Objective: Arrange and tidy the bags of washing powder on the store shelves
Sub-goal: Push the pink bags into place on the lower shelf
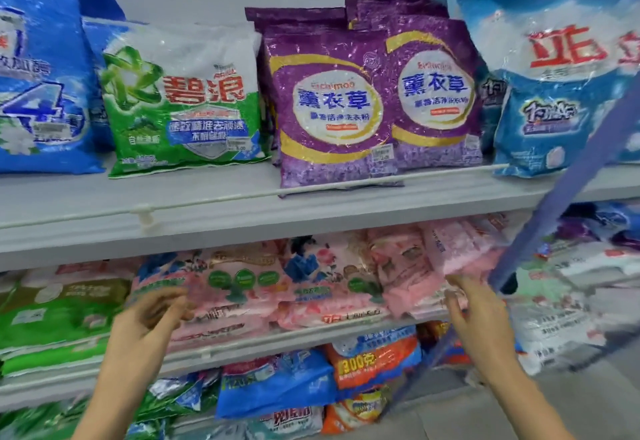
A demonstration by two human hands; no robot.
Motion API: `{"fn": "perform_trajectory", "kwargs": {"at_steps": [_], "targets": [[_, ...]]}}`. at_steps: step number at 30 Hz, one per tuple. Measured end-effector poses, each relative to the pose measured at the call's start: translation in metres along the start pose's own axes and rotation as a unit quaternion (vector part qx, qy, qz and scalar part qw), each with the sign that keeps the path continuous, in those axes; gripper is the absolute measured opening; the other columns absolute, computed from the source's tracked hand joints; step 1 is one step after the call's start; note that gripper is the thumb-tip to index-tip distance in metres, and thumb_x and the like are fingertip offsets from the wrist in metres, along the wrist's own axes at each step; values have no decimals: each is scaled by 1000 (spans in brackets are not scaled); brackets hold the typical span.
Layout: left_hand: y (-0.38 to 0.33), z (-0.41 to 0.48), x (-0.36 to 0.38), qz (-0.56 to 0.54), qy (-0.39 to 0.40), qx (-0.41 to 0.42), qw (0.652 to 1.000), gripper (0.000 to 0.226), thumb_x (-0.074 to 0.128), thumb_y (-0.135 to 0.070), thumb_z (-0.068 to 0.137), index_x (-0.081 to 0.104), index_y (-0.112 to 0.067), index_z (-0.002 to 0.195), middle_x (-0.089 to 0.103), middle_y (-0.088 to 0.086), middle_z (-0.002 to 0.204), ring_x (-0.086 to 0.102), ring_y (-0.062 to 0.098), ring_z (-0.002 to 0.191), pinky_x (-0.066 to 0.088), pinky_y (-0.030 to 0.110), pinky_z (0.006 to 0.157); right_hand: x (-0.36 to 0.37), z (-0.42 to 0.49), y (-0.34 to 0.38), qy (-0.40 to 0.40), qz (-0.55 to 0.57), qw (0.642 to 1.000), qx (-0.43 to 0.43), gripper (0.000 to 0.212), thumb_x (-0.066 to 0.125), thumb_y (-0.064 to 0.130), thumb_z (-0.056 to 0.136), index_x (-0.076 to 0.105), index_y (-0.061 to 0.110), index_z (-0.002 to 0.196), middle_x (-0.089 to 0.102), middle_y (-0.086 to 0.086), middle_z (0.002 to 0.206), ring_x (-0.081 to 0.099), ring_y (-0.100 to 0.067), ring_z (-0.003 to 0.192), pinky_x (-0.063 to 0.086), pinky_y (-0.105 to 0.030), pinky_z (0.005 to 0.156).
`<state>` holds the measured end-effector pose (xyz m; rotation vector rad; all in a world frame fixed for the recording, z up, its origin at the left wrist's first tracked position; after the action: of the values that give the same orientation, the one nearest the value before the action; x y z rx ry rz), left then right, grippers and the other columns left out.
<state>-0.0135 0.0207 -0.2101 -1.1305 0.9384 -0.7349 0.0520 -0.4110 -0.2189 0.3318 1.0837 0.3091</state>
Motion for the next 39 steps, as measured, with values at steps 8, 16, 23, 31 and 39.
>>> {"fn": "perform_trajectory", "kwargs": {"at_steps": [8, 16, 23, 31, 39], "targets": [[-27, -21, 118, -33, -5, -38, 999, 12, 59, -7, 90, 66, -16, 87, 71, 3, 80, 66, 15, 75, 50, 10, 61, -4, 77, -43, 10, -145, 968, -206, 61, 82, -5, 46, 67, -4, 105, 65, -25, 102, 64, -42, 85, 54, -45, 67], [-48, -30, 166, -10, 8, -46, 999, 11, 61, -5, 87, 67, -13, 90, 73, 2, 80, 68, 11, 75, 48, 4, 59, 8, 113, -40, 84, -185, 937, -285, 64, 95, 30, 23, 76, 15, 82, 73, -2, 89, 69, -29, 83, 56, -44, 76], [-49, -32, 178, -18, 21, -66, 997, 11, 60, -3, 87, 67, -12, 89, 73, 5, 78, 68, 19, 76, 51, 10, 61, -2, 130, -26, -7, -47, 977, -206, 14, 80, 23, 70, 73, 12, 66, 66, -10, 53, 62, -26, 43, 40, -23, 41], [-33, -37, 191, -5, 94, -94, 991, 16, 66, -8, 84, 66, -17, 97, 72, 6, 88, 67, 18, 88, 52, 29, 80, -13, 107, -11, 32, 183, 958, -216, 37, 57, 31, 82, 62, 3, 59, 56, -4, 48, 46, -12, 44, 33, -25, 49], [-2, -43, 207, 14, 234, -97, 967, 109, 76, -67, 59, 8, -48, 142, 31, -36, 131, 39, -3, 122, 33, 29, 108, -14, 70, 57, 181, 526, 826, -92, 24, 48, 11, 95, 68, 23, 90, 71, 17, 85, 62, 5, 83, 46, -12, 73]]}}
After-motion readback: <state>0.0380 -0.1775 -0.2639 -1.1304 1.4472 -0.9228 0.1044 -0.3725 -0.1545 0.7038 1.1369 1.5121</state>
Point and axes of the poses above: each hand's wrist, its own z-axis towards the middle knuckle, its own x-axis out of the palm, y = z × x, the point moved 3 cm from there along z, towards the middle knuckle
